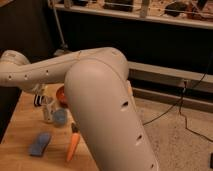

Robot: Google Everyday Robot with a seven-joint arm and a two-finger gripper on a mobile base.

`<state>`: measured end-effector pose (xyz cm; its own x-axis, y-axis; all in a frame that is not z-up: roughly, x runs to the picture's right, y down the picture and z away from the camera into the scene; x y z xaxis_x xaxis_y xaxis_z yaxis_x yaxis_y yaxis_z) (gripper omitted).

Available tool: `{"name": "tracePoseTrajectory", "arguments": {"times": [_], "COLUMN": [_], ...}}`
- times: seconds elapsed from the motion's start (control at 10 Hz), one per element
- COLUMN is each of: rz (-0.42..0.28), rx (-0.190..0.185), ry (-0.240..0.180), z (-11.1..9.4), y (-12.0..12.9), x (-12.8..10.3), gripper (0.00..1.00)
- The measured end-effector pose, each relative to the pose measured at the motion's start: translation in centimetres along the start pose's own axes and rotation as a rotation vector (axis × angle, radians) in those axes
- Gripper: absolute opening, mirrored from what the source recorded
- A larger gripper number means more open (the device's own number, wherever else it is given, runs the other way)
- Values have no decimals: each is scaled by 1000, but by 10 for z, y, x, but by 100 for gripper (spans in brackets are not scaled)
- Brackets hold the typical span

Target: Stand the bottle upright

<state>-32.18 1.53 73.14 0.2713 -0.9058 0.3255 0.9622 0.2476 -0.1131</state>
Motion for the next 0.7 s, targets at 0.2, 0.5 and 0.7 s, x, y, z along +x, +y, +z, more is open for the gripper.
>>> {"name": "tracePoseTrajectory", "arguments": {"times": [0.2,0.5,0.7], "rz": [-17,-48,-70], "rx": [-12,-39,-56], "ry": [6,23,37], "z": [3,7,9], "y": [-1,-3,-7], "x": [-3,-7,-10], "gripper": [0,0,0]}}
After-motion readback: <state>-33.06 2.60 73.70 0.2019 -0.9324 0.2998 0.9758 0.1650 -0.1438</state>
